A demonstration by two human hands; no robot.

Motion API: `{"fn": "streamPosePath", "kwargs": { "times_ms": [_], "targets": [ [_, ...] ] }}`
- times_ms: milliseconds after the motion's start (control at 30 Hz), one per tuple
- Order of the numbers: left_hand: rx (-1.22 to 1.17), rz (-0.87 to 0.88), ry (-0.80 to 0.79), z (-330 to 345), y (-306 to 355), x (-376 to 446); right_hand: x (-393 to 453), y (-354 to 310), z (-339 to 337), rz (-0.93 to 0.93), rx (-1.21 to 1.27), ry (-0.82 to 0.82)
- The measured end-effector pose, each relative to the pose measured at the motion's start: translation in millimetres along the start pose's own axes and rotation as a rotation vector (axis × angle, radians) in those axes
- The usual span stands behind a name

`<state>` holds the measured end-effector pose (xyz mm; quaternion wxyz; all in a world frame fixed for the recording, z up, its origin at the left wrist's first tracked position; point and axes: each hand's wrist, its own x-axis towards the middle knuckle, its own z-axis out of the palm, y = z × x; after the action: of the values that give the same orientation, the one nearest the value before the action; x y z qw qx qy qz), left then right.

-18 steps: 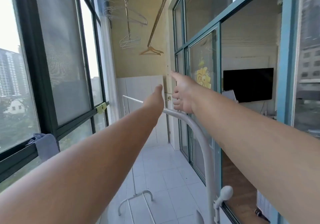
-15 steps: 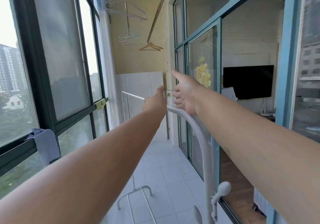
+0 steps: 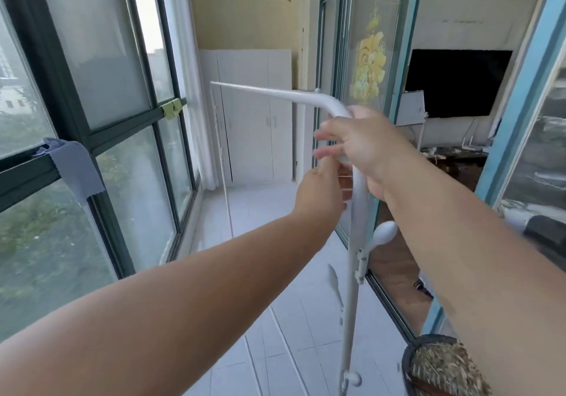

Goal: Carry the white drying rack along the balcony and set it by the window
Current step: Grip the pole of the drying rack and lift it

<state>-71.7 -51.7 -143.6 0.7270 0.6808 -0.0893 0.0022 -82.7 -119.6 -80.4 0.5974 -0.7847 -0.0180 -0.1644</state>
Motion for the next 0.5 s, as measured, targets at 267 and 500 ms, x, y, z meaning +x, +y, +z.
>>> {"fn": "streamPosePath", "kwargs": {
  "times_ms": [267, 500],
  "targets": [
    [0.042, -0.062, 0.024, 14, -19, -18, 4, 11, 11, -0.144, 0.013, 0.069],
    [0.008, -0.106, 0.050, 2, -20, 12, 31, 19, 30, -0.166, 0.003, 0.079]
  ]
}}
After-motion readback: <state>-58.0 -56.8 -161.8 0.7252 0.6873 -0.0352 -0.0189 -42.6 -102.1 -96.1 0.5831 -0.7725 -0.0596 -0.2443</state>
